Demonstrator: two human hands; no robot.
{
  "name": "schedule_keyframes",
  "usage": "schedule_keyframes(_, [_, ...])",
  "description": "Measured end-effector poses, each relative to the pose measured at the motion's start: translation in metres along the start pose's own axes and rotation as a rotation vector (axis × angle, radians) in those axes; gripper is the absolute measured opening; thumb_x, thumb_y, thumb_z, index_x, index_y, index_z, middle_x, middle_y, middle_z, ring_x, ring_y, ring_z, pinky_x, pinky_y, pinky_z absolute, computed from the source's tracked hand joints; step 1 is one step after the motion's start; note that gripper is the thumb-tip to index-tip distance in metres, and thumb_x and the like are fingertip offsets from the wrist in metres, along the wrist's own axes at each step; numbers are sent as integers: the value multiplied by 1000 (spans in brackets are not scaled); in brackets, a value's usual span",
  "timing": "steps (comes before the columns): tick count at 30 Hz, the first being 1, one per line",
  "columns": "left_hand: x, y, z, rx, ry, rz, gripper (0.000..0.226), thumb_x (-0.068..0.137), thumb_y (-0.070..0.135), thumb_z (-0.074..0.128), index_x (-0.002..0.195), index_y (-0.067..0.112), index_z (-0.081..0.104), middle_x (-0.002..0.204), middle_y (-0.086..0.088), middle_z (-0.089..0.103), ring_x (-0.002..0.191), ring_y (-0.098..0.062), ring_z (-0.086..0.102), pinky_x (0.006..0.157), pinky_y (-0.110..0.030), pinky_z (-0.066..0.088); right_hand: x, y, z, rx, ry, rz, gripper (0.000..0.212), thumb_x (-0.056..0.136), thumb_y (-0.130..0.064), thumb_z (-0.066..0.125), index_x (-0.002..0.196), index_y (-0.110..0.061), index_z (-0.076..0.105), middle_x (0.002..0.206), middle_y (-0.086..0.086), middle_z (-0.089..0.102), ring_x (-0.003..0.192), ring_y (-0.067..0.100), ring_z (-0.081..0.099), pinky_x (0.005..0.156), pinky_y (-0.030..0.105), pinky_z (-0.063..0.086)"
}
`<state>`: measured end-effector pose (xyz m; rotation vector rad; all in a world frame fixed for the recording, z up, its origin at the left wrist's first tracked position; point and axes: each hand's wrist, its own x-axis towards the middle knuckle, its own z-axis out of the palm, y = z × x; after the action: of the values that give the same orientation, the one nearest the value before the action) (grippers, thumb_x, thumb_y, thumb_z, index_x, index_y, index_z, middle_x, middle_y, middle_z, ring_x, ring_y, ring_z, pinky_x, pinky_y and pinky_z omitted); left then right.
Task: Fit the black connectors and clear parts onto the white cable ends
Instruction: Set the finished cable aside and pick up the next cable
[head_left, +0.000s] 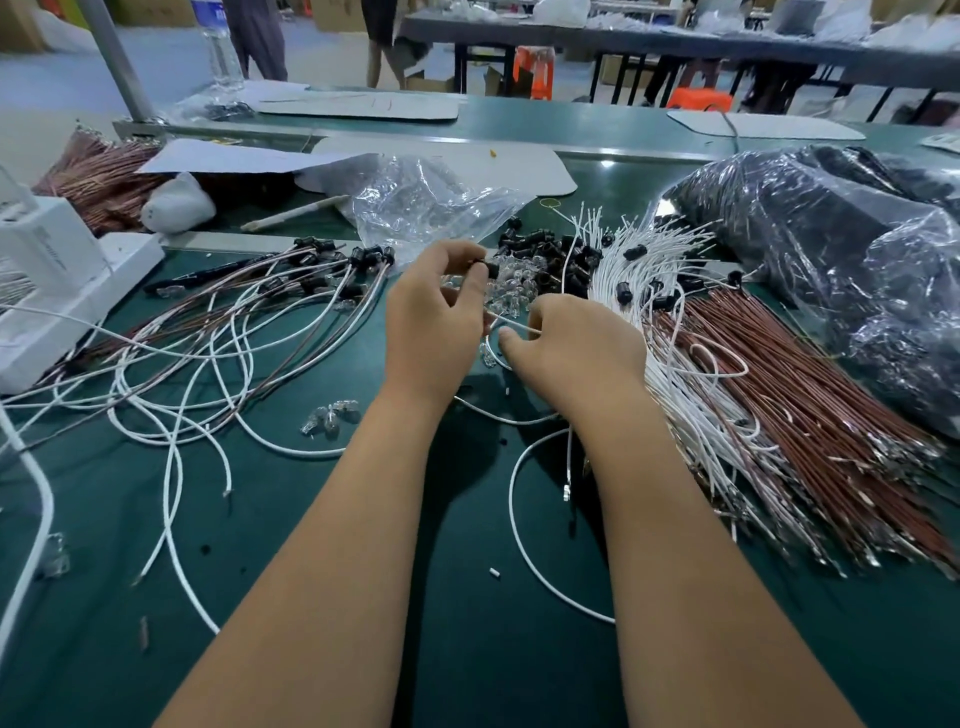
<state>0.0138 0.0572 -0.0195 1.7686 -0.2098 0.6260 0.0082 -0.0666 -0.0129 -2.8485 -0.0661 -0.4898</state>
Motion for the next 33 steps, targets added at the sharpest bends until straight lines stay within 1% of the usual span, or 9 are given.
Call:
schedule_keyframes(3, [2,-5,-2,39,25,-33,14,93,6,57,96,17,62,87,13,61,69,-5,63,57,-11,49,-3,-2,-3,274,-26,-28,23,84,-49,52,81,-27,58,64,-9,54,66,16,50,51,25,30])
schedule_keyframes(5, [4,-8,-4,-5,56,-90,15,93,4,56,95,18,63,88,10,62,69,-7,63,57,-11,49,-5,-7,-4,540,-35,-43,12,85,-41,58,80,-31,64,63,-8,59,64,16,56,56,30,43])
schedule_keyframes(7, [7,-10,-5,-71,96,-154,13,93,5,56,95,16,62,87,5,63,63,-9,64,56,-14,50,-6,-8,-4,643,26,-55,10,88,-31,63,81,-31,69,70,-11,65,68,13,60,63,33,50])
schedule_keyframes(9, [9,-11,-7,-160,114,-226,11,94,6,57,94,17,62,85,0,64,59,-4,62,58,-15,50,-3,-7,-3,665,94,-26,10,90,-26,64,86,-27,73,77,-13,67,72,10,61,65,31,51])
schedule_keyframes(15, [11,-12,-7,-391,33,-347,17,93,-1,56,94,14,66,83,-3,67,69,-6,66,70,-18,53,1,4,-2,772,236,109,10,89,-25,65,88,-24,74,78,-13,69,69,5,62,62,25,50])
schedule_keyframes(19, [10,-8,-4,-466,-34,-347,17,92,-2,56,94,11,67,84,-3,69,73,-8,67,73,-19,54,0,2,-1,766,204,75,10,89,-25,65,91,-22,75,85,-8,71,79,9,66,74,33,56])
schedule_keyframes(26, [6,-1,-2,-523,-117,-341,19,92,-7,54,96,7,66,85,-5,69,76,-11,66,79,-23,55,1,3,1,790,222,81,11,91,-26,64,92,-21,74,91,-2,70,85,14,65,80,38,54])
schedule_keyframes(29, [6,1,-2,-555,-142,-371,19,93,-7,51,97,5,66,86,-6,69,75,-12,66,79,-24,56,1,4,0,781,227,86,12,91,-24,64,89,-18,74,84,-3,69,79,13,64,74,34,53])
schedule_keyframes(33, [6,2,-2,-561,-148,-374,19,95,-4,49,94,4,66,81,-3,70,72,-12,68,77,-24,57,1,4,-1,784,228,87,13,93,-23,62,84,-18,71,71,-9,62,65,8,54,62,26,41])
